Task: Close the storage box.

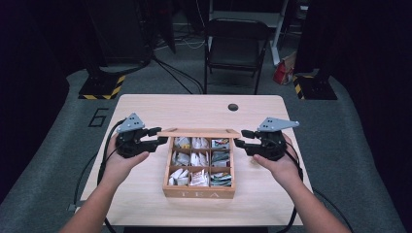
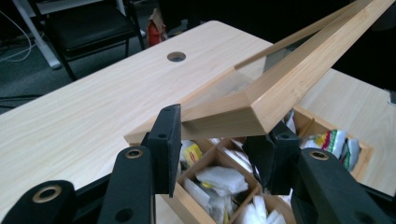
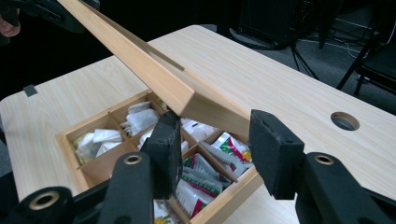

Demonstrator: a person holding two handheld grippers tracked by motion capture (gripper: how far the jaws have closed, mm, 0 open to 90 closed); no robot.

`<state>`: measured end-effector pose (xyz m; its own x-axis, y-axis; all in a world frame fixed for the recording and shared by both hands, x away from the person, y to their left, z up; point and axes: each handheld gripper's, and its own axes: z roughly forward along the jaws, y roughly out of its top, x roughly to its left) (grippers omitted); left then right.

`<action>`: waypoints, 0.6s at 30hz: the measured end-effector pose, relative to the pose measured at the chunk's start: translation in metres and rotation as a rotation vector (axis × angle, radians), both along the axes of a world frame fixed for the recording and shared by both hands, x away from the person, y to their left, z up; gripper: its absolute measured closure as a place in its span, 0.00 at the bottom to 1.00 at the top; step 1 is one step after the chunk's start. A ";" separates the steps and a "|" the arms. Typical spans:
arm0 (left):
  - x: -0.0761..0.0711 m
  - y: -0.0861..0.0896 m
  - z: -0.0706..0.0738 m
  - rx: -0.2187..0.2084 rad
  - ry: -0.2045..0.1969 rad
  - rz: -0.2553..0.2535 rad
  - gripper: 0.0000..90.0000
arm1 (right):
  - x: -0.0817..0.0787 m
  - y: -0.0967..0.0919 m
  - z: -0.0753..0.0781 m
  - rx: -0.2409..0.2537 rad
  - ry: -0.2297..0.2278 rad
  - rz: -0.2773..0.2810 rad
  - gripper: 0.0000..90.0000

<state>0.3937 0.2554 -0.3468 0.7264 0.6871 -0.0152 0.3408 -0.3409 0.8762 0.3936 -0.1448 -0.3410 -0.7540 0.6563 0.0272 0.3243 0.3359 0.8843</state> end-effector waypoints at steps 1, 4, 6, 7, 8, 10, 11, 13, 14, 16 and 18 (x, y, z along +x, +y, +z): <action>-0.002 0.000 -0.001 0.003 0.002 -0.003 0.62 | -0.004 0.001 -0.001 -0.005 -0.003 0.001 0.60; -0.008 0.001 -0.007 0.001 0.000 -0.005 0.63 | -0.011 0.002 -0.003 -0.024 -0.015 0.008 0.60; -0.011 0.001 -0.011 0.007 -0.001 -0.006 0.62 | -0.016 0.004 -0.007 -0.035 -0.013 0.016 0.60; -0.012 0.001 -0.012 0.010 -0.001 -0.007 0.62 | -0.016 0.004 -0.007 -0.035 -0.013 0.016 0.60; -0.014 0.001 -0.013 0.010 0.002 -0.010 0.62 | -0.016 0.004 -0.009 -0.031 -0.009 0.023 0.60; -0.016 0.001 -0.015 0.013 -0.001 -0.008 0.62 | -0.017 0.004 -0.012 -0.024 0.000 0.027 0.60; -0.016 0.001 -0.016 0.013 -0.004 -0.005 0.62 | -0.017 0.005 -0.012 -0.018 0.009 0.027 0.60; -0.017 0.001 -0.017 0.021 -0.003 -0.008 0.62 | -0.018 0.005 -0.014 -0.018 0.006 0.030 0.61; -0.018 0.001 -0.018 0.021 -0.002 -0.007 0.62 | -0.019 0.005 -0.015 -0.015 0.011 0.028 0.61; -0.019 0.001 -0.019 0.022 -0.003 -0.007 0.62 | -0.021 0.006 -0.016 -0.018 0.005 0.026 0.61; -0.021 0.002 -0.021 0.019 0.002 -0.011 0.61 | -0.022 0.006 -0.018 -0.017 0.007 0.024 0.61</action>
